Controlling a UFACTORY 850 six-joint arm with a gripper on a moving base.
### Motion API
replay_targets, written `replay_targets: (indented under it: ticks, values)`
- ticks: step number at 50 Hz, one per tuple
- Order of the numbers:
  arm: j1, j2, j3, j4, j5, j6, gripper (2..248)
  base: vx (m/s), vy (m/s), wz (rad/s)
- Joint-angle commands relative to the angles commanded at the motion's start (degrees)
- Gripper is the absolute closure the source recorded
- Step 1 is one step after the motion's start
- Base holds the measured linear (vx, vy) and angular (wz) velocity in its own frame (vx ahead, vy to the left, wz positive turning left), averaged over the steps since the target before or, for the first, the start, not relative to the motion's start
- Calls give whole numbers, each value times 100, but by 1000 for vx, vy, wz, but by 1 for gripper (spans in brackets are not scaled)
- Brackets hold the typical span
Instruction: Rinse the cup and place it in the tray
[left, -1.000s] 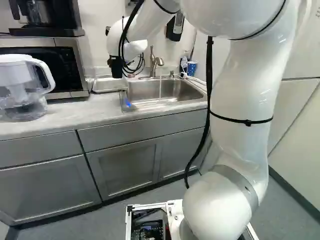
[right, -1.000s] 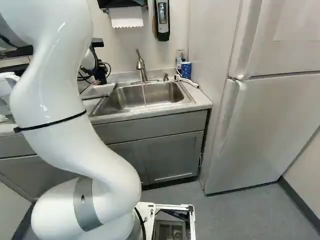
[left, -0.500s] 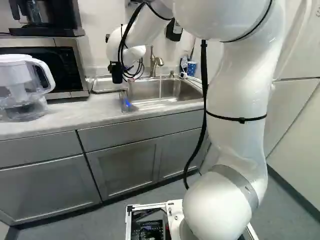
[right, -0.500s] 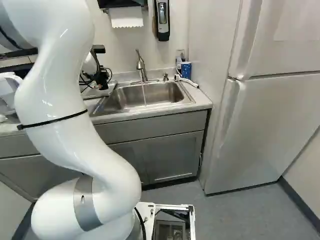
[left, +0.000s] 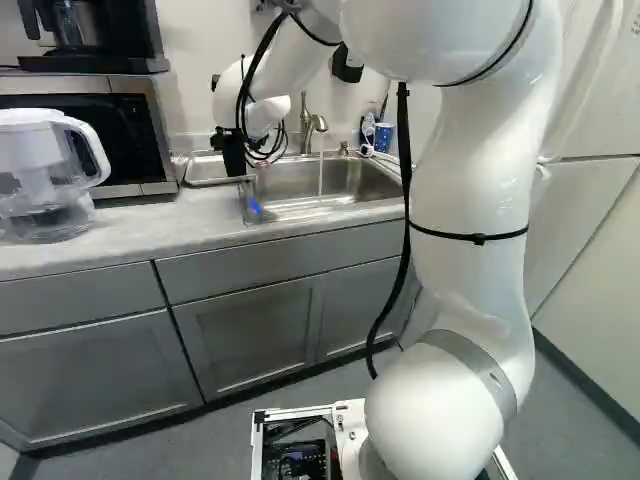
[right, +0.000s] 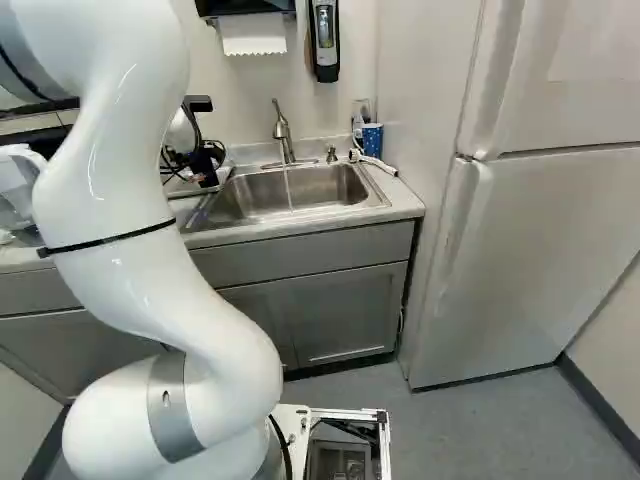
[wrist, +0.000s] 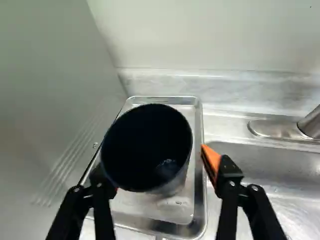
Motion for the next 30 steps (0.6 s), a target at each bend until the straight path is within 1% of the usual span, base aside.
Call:
replay_targets:
  ticks: [1, 2, 6, 7, 30]
  values:
    - [0, 0, 0, 0, 0, 0, 71, 0, 0, 0]
    - [0, 0, 0, 0, 0, 0, 36, 0, 0, 0]
    - [0, 0, 0, 0, 0, 0, 36, 0, 0, 0]
    - [0, 0, 0, 0, 0, 0, 4, 0, 0, 0]
    - [0, 50, -12, 0, 0, 0, 3, 0, 0, 0]
